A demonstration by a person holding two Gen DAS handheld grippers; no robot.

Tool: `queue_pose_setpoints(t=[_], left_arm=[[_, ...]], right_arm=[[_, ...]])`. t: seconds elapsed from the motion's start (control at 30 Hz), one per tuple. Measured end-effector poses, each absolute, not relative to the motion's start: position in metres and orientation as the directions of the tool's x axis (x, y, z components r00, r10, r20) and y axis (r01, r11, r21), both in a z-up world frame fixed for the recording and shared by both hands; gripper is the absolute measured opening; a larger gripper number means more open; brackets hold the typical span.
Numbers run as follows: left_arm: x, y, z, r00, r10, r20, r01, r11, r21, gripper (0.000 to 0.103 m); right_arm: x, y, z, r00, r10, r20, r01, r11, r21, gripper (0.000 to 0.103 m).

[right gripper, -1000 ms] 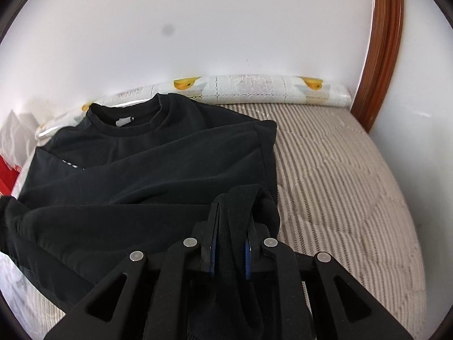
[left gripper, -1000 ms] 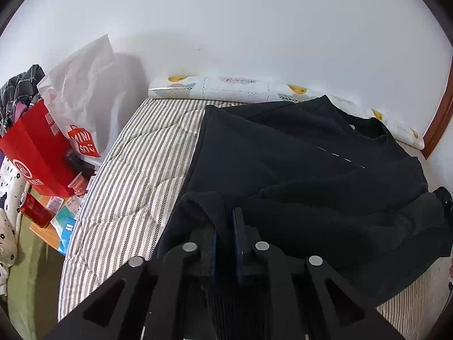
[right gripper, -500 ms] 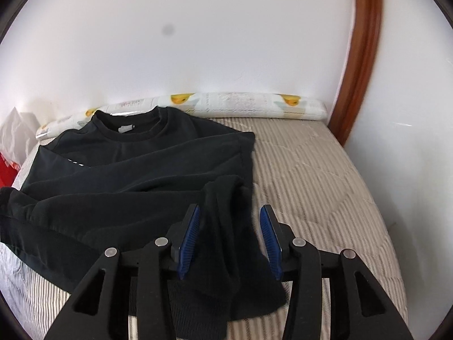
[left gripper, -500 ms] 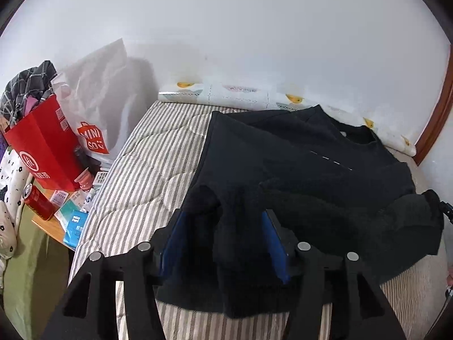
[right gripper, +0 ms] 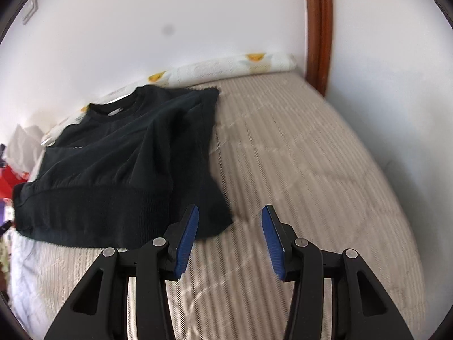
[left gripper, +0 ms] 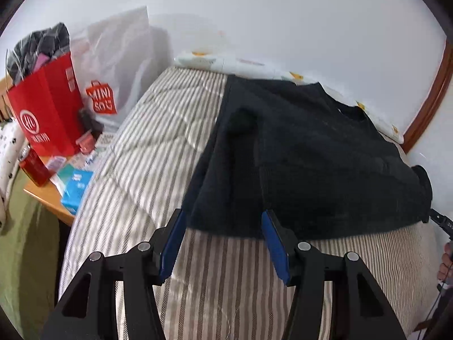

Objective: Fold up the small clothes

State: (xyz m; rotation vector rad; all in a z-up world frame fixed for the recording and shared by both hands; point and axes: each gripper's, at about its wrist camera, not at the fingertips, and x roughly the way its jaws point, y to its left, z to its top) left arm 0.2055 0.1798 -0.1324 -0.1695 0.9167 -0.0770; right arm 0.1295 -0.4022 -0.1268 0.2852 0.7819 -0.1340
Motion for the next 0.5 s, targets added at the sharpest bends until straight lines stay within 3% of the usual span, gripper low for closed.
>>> queue_pose_setpoints(t=[0.5], left_arm=[[0.242,0.185,-0.158,0.544,-0.15,-0.826,-0.028,0.98,-0.197,0.053]], right_arm=[[0.181,-0.389,-0.154,0.666,0.05,-0.744,0.195,0.951,0.238,0.047]])
